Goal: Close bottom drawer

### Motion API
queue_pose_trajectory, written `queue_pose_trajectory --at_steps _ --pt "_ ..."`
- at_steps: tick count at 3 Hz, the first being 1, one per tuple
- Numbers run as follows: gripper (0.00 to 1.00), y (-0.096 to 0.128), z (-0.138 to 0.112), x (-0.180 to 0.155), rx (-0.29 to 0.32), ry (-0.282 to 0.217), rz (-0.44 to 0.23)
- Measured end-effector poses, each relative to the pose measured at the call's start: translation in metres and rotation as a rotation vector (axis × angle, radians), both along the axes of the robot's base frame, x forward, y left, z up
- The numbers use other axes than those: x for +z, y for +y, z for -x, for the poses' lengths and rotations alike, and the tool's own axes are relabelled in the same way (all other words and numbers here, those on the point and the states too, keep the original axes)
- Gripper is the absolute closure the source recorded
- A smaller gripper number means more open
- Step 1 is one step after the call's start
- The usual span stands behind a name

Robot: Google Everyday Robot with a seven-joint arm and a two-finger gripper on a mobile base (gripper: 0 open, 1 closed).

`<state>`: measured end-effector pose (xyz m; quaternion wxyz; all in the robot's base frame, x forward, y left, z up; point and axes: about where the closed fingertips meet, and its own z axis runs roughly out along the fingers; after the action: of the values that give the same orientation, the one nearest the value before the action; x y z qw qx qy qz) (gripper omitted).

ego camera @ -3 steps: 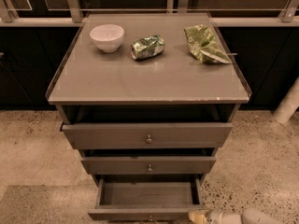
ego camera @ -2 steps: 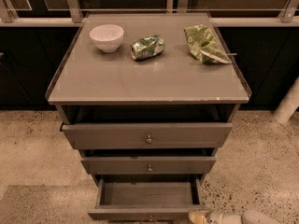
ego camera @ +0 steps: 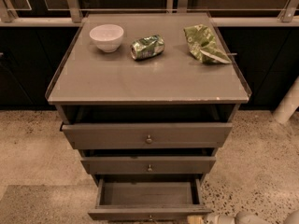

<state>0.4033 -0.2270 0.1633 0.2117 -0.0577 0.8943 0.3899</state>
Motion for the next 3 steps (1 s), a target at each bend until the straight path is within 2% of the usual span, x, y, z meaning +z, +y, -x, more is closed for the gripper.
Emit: queue_pose_trajectory --at_steps 1,2,3 --pt "1.00 -0.004 -0.009 -0.046 -0.084 0.023 -0.001" --pt "1.00 -0.008 -0.021 -0.058 -0.121 -0.007 0.007" --pt "1.00 -0.008 -0.041 -0.054 -0.136 -0.079 0.029"
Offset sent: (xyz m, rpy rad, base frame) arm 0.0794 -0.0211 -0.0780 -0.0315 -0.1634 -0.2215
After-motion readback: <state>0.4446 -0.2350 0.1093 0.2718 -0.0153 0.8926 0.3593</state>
